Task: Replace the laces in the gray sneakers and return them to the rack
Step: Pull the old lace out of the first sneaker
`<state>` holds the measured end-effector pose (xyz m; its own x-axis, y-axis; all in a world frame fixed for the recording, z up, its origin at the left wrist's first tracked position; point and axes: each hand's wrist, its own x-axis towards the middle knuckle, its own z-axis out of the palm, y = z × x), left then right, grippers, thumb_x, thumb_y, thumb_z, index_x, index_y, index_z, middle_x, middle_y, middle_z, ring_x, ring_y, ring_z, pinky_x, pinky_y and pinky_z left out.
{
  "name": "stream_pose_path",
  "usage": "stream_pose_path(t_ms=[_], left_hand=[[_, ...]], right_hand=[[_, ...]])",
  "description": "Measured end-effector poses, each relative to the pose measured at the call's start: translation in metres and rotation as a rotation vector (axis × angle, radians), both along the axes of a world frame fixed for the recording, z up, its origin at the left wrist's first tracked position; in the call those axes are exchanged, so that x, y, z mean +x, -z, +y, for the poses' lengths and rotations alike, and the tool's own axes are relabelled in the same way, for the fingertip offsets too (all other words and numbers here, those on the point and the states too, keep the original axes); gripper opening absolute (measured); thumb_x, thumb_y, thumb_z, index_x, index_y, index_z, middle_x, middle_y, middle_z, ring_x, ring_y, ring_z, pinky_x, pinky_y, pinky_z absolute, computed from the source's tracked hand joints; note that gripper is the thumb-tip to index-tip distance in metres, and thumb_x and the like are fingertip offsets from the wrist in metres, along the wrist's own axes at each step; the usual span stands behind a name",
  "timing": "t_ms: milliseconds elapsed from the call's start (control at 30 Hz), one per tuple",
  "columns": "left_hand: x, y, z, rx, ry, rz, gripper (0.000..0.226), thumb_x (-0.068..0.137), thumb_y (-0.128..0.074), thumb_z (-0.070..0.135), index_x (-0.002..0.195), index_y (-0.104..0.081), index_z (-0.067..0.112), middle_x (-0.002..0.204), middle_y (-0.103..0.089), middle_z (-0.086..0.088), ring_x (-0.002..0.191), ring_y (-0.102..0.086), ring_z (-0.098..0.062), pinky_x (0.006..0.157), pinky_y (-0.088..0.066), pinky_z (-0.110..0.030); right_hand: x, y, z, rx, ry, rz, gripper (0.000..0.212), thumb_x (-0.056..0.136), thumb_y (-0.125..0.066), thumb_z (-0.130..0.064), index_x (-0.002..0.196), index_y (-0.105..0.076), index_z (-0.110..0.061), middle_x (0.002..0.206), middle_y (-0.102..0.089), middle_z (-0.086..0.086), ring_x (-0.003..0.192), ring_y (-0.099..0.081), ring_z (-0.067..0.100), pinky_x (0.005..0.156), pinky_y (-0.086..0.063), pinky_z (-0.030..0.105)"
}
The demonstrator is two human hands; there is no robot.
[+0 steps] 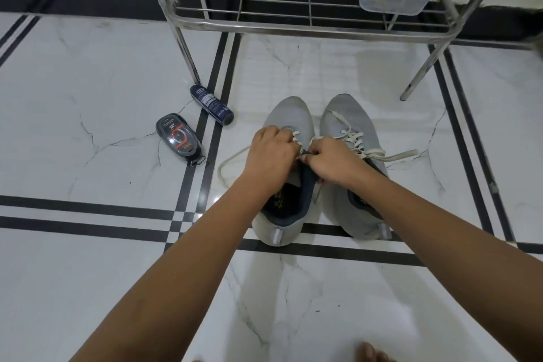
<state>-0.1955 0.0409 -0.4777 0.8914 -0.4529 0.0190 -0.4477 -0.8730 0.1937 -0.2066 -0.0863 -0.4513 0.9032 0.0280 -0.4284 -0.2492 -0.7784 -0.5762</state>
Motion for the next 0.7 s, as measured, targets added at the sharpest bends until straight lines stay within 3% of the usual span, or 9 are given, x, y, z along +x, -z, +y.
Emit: stream_pose_path(t_ms=[67,167,233,333,400,467,533,633,700], left_hand=[[0.002,0.001,0.001,-0.129,-0.053,0.022,0.021,0.091,-0.053,0.016,0.103,-0.067,0.005,0.109,-0.06,-0.011,0.108,-0.05,-0.028,0.091,-0.032,-0.032],[0.006,0.003,0.024,-0.797,-0.694,0.268,0.012,0.091,-0.056,0.016,0.082,-0.063,0.01,0.084,-0.058,-0.002,0.076,-0.052,-0.015,0.068,-0.039,-0.021],[0.006,0.005,0.035,-0.983,-0.901,0.448,0.006,0.09,-0.056,0.014,0.087,-0.061,0.011,0.089,-0.056,-0.006,0.071,-0.048,-0.014,0.063,-0.038,-0.021],[-0.001,-0.002,0.025,-0.692,-0.488,0.304,0.043,0.085,-0.056,0.018,0.126,-0.051,0.009,0.127,-0.048,-0.004,0.109,-0.049,-0.017,0.09,-0.041,-0.025],[-0.004,-0.006,0.014,-0.263,-0.104,0.128,0.043,0.084,-0.06,0.028,0.123,-0.057,0.011,0.134,-0.049,-0.005,0.128,-0.039,-0.024,0.106,-0.025,-0.032],[-0.001,-0.001,0.006,-0.059,0.066,-0.024,0.025,0.082,-0.062,0.022,0.101,-0.069,0.008,0.116,-0.062,-0.009,0.118,-0.05,-0.031,0.102,-0.031,-0.037],[0.005,0.005,0.01,-0.353,-0.125,-0.019,0.014,0.084,-0.06,0.012,0.088,-0.069,0.002,0.093,-0.065,-0.009,0.092,-0.06,-0.026,0.088,-0.043,-0.031],[0.012,-0.009,0.028,-1.43,-0.84,0.436,0.011,0.092,-0.052,0.009,0.088,-0.059,0.002,0.079,-0.062,-0.003,0.068,-0.057,-0.012,0.084,-0.05,-0.031],[0.011,-0.019,0.034,-1.835,-0.882,0.688,0.013,0.096,-0.049,0.014,0.084,-0.05,0.008,0.065,-0.055,-0.002,0.05,-0.051,-0.01,0.065,-0.052,-0.03]], right_hand=[[0.0,0.001,-0.005,0.027,0.043,0.029,0.025,0.092,-0.05,-0.015,0.075,-0.057,0.001,0.069,-0.063,0.025,0.058,-0.064,0.034,0.057,-0.052,0.036],[-0.001,0.002,-0.018,0.083,0.159,0.099,0.024,0.092,-0.051,-0.016,0.085,-0.06,0.005,0.077,-0.064,0.029,0.052,-0.063,0.035,0.056,-0.055,0.039],[-0.002,0.001,-0.019,0.072,0.156,0.099,0.031,0.091,-0.052,-0.017,0.091,-0.06,0.012,0.083,-0.065,0.032,0.056,-0.064,0.037,0.059,-0.056,0.042],[0.0,0.0,-0.012,0.048,0.114,0.076,0.033,0.089,-0.053,-0.016,0.097,-0.061,0.015,0.087,-0.065,0.034,0.064,-0.065,0.04,0.063,-0.054,0.043],[0.002,0.0,-0.009,0.061,0.102,0.085,0.031,0.087,-0.053,-0.014,0.096,-0.062,0.015,0.085,-0.065,0.034,0.063,-0.063,0.038,0.063,-0.053,0.042],[0.002,-0.001,-0.007,0.086,0.101,0.108,0.03,0.089,-0.053,-0.013,0.096,-0.062,0.014,0.079,-0.067,0.031,0.056,-0.063,0.032,0.063,-0.055,0.042],[-0.001,-0.001,-0.011,0.13,0.137,0.148,0.031,0.091,-0.054,-0.016,0.101,-0.061,0.013,0.078,-0.066,0.027,0.051,-0.061,0.028,0.06,-0.056,0.04],[-0.003,0.0,-0.018,0.16,0.199,0.188,0.033,0.092,-0.055,-0.02,0.103,-0.06,0.011,0.075,-0.063,0.023,0.05,-0.061,0.027,0.052,-0.055,0.034],[-0.002,-0.002,-0.018,0.137,0.178,0.175,0.033,0.091,-0.055,-0.02,0.1,-0.061,0.011,0.07,-0.063,0.021,0.048,-0.062,0.025,0.049,-0.054,0.03]])
